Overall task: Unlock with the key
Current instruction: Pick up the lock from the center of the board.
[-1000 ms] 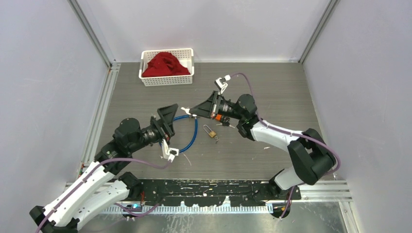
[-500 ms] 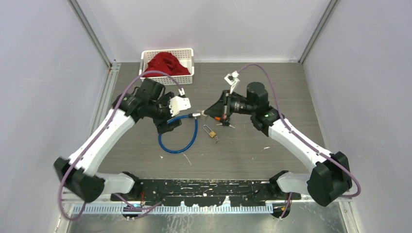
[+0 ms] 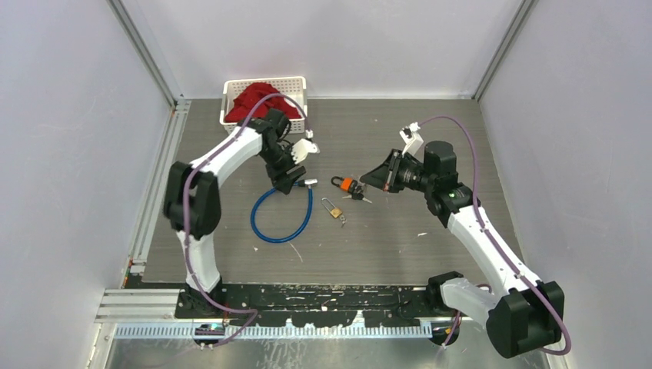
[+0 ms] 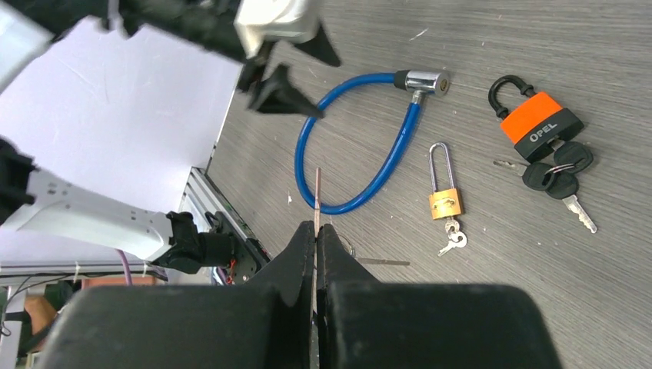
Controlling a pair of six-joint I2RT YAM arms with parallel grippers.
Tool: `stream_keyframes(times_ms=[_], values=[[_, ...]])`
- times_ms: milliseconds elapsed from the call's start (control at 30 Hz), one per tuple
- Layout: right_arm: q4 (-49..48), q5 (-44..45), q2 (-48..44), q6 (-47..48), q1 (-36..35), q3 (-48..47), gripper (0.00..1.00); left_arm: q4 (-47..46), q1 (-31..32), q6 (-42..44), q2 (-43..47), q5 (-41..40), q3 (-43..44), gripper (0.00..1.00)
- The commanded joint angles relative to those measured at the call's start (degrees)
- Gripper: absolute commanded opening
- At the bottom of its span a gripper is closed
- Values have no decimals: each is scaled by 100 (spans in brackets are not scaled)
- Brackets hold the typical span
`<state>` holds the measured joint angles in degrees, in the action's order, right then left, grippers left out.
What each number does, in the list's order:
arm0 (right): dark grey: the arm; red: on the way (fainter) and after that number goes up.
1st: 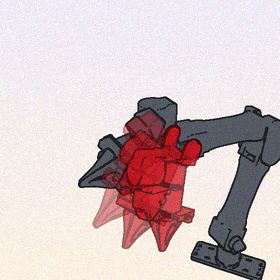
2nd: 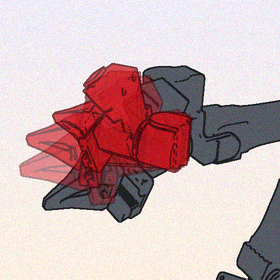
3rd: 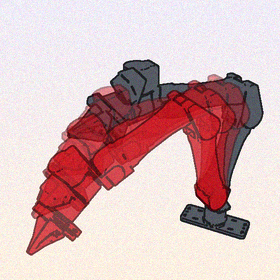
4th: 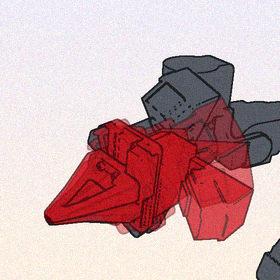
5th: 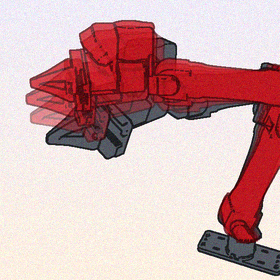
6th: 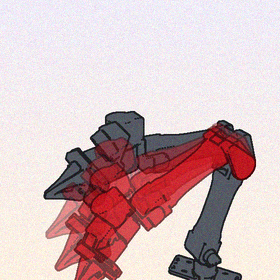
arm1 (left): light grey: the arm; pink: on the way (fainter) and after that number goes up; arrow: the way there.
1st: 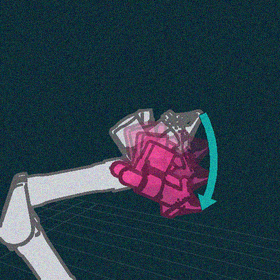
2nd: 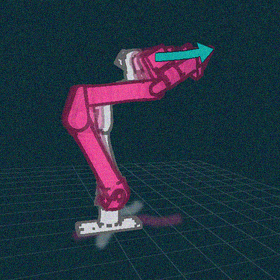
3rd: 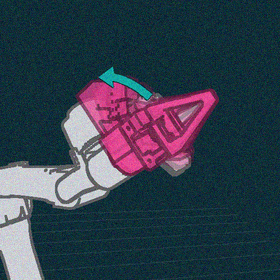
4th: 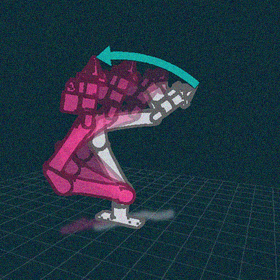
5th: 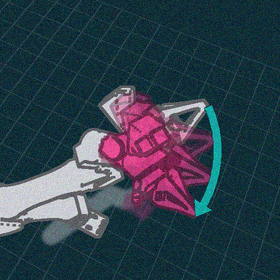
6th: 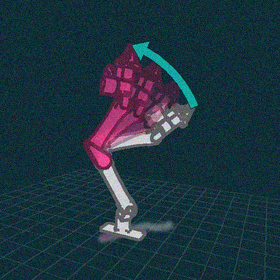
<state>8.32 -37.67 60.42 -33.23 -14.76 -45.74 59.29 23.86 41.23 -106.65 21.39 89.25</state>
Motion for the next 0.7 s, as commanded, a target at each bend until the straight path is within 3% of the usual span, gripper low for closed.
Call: stream_keyframes(times_ms=[0,333,667], values=[[-134,22,-175,-16,22,-37,1,-133,-157,18,-937,462,930,60],[-140,-53,-113,-22,17,-67,1,-927,-186,278,-1446,860,720,56],[-159,-65,-82,-34,21,-11,1,-1600,31,470,-1445,528,85,40]])
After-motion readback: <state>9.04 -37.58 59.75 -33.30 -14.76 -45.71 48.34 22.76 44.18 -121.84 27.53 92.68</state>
